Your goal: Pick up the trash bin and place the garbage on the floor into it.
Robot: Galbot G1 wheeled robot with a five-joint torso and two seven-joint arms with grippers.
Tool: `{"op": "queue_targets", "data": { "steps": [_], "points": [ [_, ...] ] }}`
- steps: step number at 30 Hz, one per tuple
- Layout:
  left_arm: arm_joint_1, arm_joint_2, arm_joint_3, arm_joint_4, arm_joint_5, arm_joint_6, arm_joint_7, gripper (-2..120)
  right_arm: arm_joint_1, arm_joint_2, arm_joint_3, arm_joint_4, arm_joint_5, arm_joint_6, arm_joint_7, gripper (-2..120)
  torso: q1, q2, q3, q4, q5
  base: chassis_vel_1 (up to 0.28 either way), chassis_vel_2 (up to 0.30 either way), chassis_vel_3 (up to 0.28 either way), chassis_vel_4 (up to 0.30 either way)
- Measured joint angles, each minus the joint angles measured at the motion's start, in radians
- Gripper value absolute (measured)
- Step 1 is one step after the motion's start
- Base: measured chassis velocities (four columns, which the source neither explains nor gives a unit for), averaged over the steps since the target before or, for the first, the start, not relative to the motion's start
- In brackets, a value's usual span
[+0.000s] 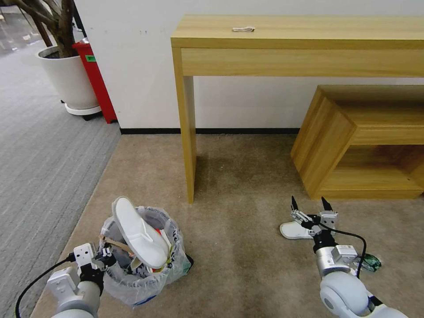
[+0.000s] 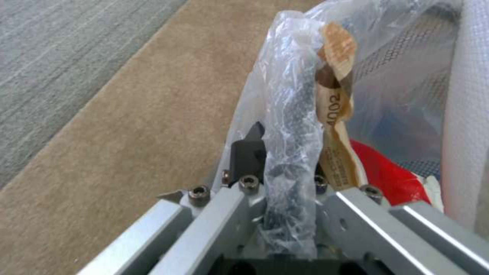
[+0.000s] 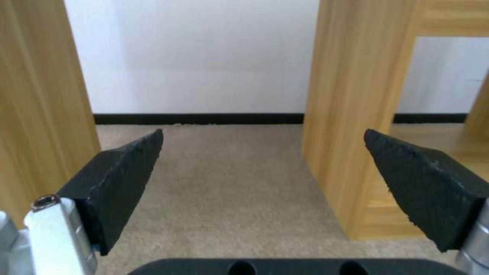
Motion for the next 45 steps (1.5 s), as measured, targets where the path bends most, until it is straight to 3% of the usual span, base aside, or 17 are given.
{"op": "queue_targets", "data": {
  "steps": [45],
  "points": [
    [-0.014,-0.021,-0.002,0.018,0.007,-0.02,0.003,1,0.047,0.008,-0.044,-0.044,-0.039,0.079,-0.039,100,0.0,0.0,0.0,-0.0002,0.0,-0.065,-0.068,-0.074,-0.068]
  ]
}}
